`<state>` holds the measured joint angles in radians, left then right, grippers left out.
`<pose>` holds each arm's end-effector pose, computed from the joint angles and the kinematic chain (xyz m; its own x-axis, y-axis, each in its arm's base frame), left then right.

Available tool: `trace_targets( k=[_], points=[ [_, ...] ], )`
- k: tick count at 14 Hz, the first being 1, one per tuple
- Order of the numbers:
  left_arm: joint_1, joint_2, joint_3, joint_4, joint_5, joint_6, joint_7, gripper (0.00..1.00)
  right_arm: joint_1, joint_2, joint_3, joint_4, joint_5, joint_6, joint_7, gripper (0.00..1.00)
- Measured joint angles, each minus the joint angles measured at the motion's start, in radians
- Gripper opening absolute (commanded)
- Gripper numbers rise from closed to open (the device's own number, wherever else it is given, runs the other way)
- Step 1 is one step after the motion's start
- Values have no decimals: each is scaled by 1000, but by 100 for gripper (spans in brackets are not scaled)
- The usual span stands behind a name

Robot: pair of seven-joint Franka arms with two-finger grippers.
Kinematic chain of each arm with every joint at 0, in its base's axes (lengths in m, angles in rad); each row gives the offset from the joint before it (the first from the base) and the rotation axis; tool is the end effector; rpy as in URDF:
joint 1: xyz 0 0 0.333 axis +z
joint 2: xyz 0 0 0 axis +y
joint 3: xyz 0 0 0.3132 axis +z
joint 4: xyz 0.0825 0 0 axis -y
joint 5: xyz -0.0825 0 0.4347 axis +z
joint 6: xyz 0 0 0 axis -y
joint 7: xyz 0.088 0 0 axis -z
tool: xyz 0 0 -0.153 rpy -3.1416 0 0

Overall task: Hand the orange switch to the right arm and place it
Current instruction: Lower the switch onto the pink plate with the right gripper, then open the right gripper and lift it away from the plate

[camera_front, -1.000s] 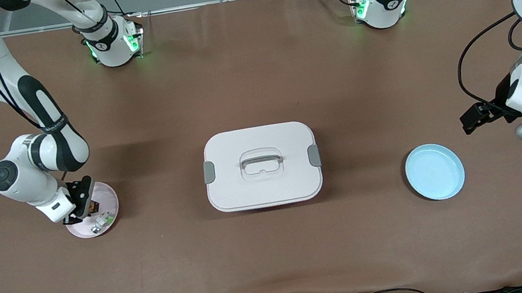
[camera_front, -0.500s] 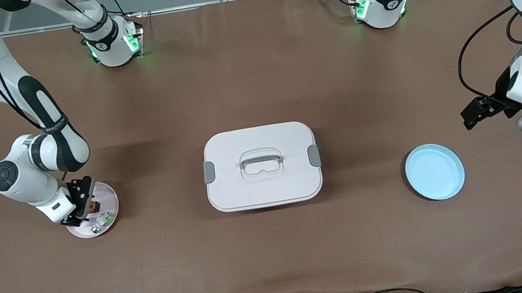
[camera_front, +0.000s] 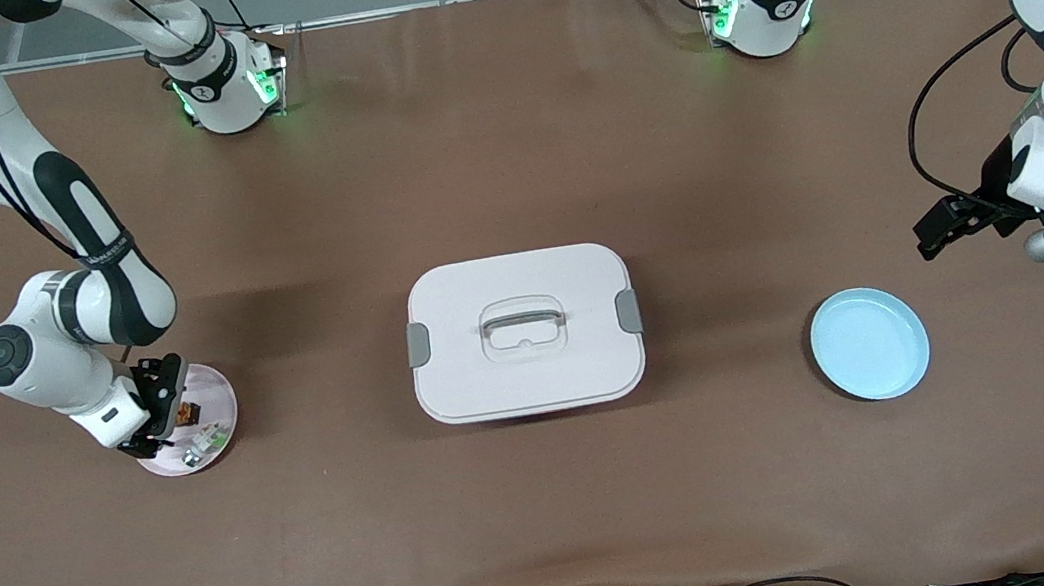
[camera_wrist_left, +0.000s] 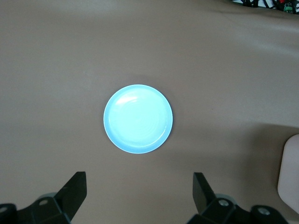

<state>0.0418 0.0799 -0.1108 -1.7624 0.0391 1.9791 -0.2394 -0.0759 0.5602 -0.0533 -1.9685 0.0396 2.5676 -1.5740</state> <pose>0.6550 -0.0398 0.4623 0.9778 0.1564 0.1396 0.1573 -0.9875 0.0044 0.6424 -0.0845 0.0974 0.1497 0.9887 -0.0056 0.9880 -0.1493 0.0401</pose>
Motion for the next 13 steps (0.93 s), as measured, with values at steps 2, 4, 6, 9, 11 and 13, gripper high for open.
trace_targets(
  k=[2,4,6,9,11,13],
  points=[
    [4,0,0,4,0,-1,0,100,0,-9,0,34,0,-71,15,100],
    [5,-1,-1,15,0,-13,0,100,0,-25,0,65,0,-137,51,100],
    [4,-5,-4,38,0,-55,0,100,0,-52,0,86,0,-206,107,100],
    [14,-30,-1,66,0,-95,0,100,0,-92,3,114,0,-303,154,100],
    [33,-39,1,89,0,-97,1,100,0,-108,2,134,0,-350,162,100],
    [54,-40,1,113,-6,-107,4,100,0,-119,-2,157,0,-389,168,100]
  ],
)
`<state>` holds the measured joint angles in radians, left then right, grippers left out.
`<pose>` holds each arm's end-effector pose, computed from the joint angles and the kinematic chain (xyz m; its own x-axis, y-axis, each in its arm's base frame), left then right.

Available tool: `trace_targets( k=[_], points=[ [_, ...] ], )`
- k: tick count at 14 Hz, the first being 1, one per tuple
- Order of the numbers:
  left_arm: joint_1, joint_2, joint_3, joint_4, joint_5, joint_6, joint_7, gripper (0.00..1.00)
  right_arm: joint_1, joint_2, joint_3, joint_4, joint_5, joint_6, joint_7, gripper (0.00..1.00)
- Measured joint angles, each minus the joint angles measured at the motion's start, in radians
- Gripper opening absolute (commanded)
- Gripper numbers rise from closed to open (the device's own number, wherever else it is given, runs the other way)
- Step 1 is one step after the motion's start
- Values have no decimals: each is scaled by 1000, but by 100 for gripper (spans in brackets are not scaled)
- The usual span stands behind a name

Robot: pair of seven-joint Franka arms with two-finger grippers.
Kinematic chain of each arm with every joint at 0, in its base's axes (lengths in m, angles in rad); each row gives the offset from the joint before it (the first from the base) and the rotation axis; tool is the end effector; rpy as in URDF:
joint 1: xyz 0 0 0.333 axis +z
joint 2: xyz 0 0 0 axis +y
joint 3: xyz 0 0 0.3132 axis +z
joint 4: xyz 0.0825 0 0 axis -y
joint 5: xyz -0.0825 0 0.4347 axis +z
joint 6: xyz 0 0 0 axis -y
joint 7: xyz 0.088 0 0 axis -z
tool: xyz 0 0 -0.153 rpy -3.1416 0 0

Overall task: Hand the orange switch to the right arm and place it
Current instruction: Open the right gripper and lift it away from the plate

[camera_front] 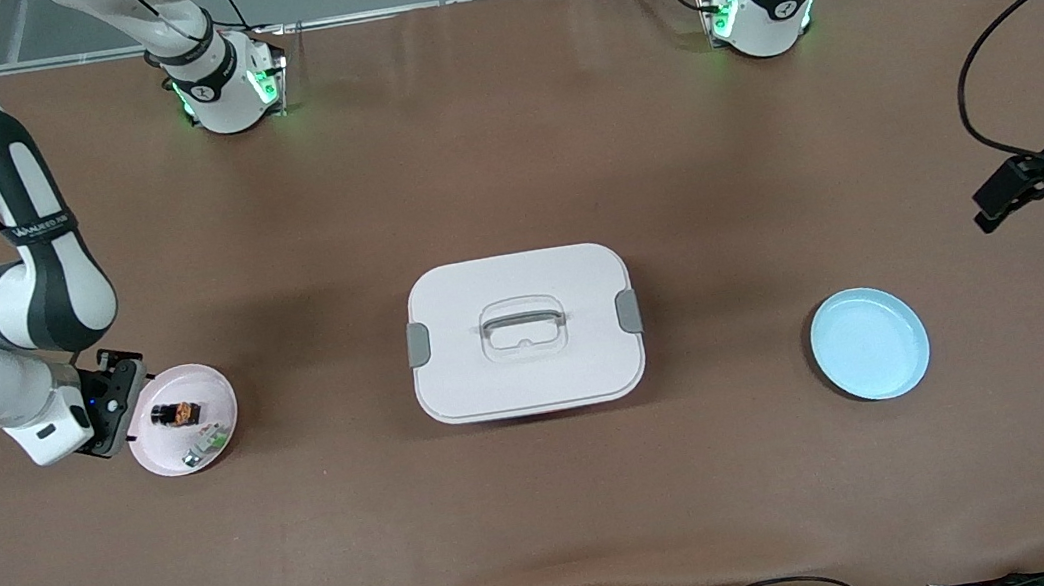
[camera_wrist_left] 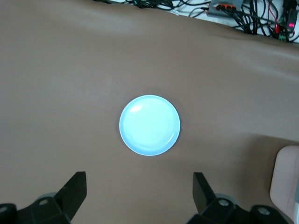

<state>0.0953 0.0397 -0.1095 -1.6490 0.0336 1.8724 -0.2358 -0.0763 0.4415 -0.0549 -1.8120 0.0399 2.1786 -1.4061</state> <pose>0.6507 -0.0043 0.5393 0.9599 0.2111 0.1845 0.2121 -0.9771 0.0145 0.6688 -0.0845 0.2119 0.3101 0.9507 -0.0047 0.9480 -0.3096 -0.0743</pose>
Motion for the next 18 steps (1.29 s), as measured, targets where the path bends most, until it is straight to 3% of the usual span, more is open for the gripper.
trace_targets(
  k=[13,18],
  points=[
    [10,-32,-2,32,-10,-65,51,100,-34,-93,-8,134,-2,-248,226,100],
    [-48,-26,19,32,-10,-65,58,100,-34,-157,-8,140,-29,-331,383,100]
  ],
)
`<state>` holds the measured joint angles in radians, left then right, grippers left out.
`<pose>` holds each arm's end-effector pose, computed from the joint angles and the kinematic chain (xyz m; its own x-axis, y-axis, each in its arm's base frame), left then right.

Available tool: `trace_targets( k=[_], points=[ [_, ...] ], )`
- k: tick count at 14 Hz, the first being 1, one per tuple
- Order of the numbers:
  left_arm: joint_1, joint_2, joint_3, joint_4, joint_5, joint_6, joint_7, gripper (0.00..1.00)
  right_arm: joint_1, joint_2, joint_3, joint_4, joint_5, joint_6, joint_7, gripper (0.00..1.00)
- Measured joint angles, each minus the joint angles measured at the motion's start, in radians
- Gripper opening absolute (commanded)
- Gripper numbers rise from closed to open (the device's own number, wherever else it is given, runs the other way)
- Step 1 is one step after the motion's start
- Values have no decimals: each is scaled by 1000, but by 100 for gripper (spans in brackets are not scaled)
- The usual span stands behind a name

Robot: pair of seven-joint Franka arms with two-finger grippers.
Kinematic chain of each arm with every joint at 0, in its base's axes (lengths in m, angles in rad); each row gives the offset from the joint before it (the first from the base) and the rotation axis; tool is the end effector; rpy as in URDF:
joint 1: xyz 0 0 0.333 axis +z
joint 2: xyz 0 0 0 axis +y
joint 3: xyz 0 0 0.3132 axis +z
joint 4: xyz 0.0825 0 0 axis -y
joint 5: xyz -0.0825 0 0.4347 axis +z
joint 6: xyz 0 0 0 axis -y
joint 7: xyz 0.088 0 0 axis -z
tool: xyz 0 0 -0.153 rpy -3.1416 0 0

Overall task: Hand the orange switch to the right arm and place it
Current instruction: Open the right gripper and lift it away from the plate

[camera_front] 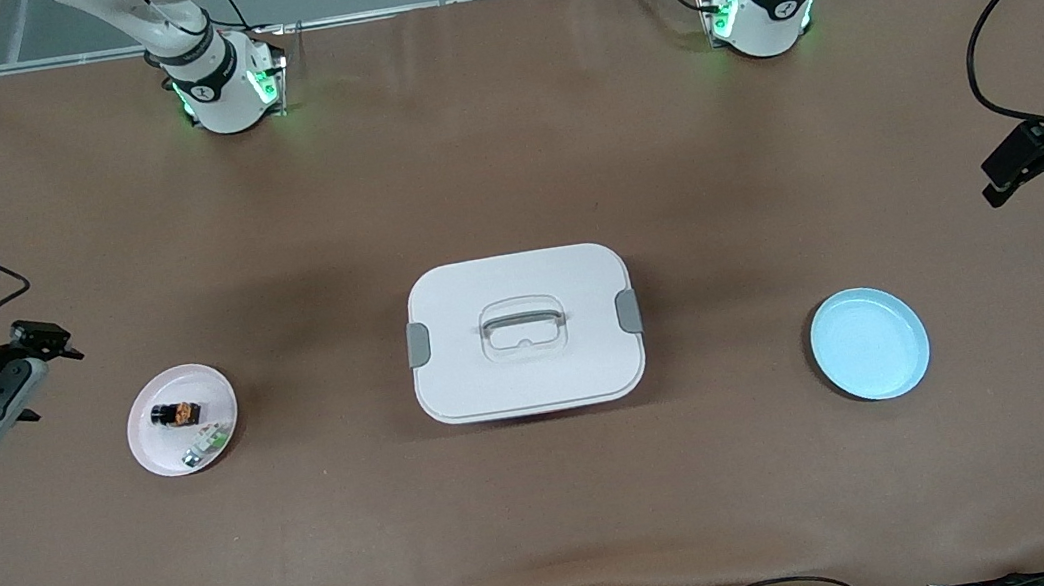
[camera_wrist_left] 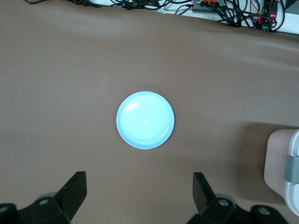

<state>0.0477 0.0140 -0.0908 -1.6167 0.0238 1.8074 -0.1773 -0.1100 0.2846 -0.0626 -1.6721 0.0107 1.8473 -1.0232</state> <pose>0.6388 -0.0242 0.5663 0.9757 0.1291 0.1770 0.1296 -0.9915 0.0089 0.6623 -0.1119 0.3619 0.6576 0.7508 -0.0631 0.7456 -0.6605 -0.0887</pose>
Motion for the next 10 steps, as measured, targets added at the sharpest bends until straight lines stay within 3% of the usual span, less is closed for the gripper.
trace_targets(
  k=[10],
  points=[
    [3,1,63,5,-48,0,114,100,-12,-146,-2,36,-13,-231,443,100]
  ],
)
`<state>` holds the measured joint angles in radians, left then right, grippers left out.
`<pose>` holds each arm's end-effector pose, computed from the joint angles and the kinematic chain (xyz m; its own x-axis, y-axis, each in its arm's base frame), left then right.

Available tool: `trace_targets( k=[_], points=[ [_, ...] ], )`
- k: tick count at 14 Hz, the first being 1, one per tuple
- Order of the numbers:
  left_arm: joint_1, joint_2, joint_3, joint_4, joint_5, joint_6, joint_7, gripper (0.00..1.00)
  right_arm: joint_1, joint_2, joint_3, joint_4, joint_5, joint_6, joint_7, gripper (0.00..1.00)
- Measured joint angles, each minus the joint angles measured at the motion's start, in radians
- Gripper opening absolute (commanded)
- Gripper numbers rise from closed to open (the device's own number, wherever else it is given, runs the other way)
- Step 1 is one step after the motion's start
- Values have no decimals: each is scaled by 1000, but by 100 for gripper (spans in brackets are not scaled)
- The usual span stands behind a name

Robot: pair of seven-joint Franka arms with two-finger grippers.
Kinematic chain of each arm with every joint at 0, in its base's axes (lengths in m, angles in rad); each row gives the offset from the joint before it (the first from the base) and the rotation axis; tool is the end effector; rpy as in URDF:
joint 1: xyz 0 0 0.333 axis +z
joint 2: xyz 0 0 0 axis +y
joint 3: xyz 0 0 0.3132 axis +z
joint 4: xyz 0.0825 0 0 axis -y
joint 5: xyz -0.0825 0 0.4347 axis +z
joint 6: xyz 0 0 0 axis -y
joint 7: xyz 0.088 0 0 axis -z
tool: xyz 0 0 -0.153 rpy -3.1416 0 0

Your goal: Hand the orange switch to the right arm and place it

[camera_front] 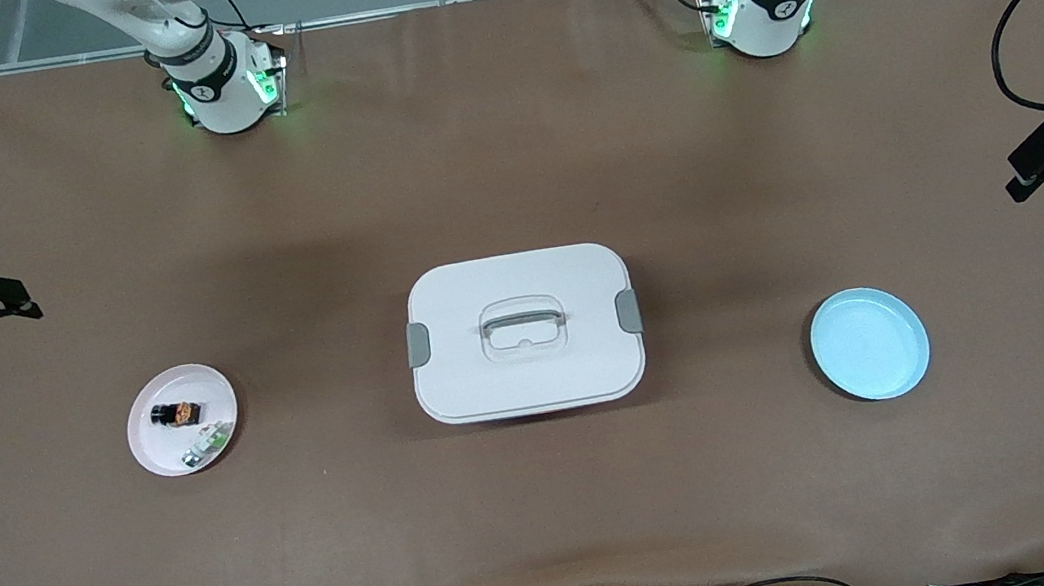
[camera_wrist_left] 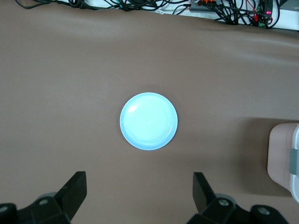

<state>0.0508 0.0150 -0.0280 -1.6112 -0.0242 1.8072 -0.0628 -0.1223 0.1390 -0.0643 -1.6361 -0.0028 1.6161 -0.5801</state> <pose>0.6398 0.0116 0.5686 0.9798 0.0908 0.1781 0.0858 -0.9957 0.0358 0.6194 -0.1158 0.4595 0.9125 0.3849 -0.1386 0.3776 -0.9228 -0.0769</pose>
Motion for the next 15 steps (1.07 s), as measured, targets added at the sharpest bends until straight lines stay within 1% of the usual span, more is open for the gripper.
trace_targets(
  k=[4,9,11,15],
  points=[
    [3,0,4,2,0,0,0,100,-19,-12,-1,85,-1,-113,185,100],
    [3,0,4,4,0,-1,0,100,-28,-12,2,164,0,-165,314,100],
    [2,1,4,4,0,-2,0,100,-28,-12,9,182,2,-172,334,100],
    [-1,1,-2,10,0,-2,1,100,-28,-12,12,202,40,-173,338,100]
  ],
)
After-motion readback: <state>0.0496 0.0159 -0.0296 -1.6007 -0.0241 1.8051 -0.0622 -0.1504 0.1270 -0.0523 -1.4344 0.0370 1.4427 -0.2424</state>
